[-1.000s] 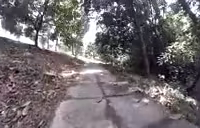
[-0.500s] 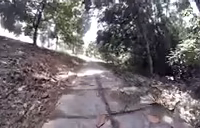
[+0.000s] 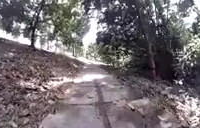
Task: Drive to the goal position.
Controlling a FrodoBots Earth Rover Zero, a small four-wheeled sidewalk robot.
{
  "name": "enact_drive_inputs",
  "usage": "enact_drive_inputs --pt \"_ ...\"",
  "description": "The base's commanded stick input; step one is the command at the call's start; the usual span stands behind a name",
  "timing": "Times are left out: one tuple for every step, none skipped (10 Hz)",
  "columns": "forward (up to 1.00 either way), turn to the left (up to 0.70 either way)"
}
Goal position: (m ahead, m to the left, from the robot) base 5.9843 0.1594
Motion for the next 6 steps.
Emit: enact_drive_inputs --pt "1.0 0.0" --pt "1.0 0.0" --pt "1.0 0.0" --pt "1.0 0.0" --pt "1.0 0.0" --pt "1.0 0.0"
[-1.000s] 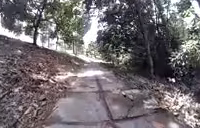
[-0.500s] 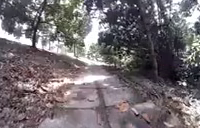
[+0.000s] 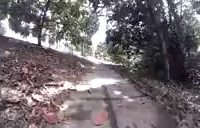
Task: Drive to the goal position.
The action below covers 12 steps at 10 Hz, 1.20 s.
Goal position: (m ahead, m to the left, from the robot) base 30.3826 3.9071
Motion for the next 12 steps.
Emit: enact_drive_inputs --pt "1.0 0.0" --pt "1.0 0.0" --pt "1.0 0.0" --pt "1.0 0.0" --pt "1.0 0.0" --pt "1.0 0.0" --pt "1.0 0.0" --pt "1.0 0.0" --pt "1.0 0.0" --pt "1.0 0.0" --pt "1.0 0.0" --pt "1.0 0.0"
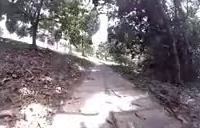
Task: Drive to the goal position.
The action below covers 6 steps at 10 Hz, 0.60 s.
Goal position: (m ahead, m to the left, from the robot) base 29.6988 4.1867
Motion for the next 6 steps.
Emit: enact_drive_inputs --pt "1.0 0.0" --pt "1.0 0.0" --pt "1.0 0.0" --pt "1.0 0.0" --pt "1.0 0.0" --pt "1.0 0.0"
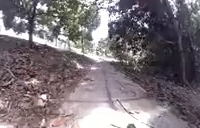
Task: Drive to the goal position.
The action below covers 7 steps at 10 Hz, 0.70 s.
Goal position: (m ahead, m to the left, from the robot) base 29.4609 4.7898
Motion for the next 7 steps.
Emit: enact_drive_inputs --pt "1.0 0.0" --pt "1.0 0.0" --pt "1.0 0.0" --pt "1.0 0.0" --pt "1.0 0.0" --pt "1.0 0.0" --pt "1.0 0.0"
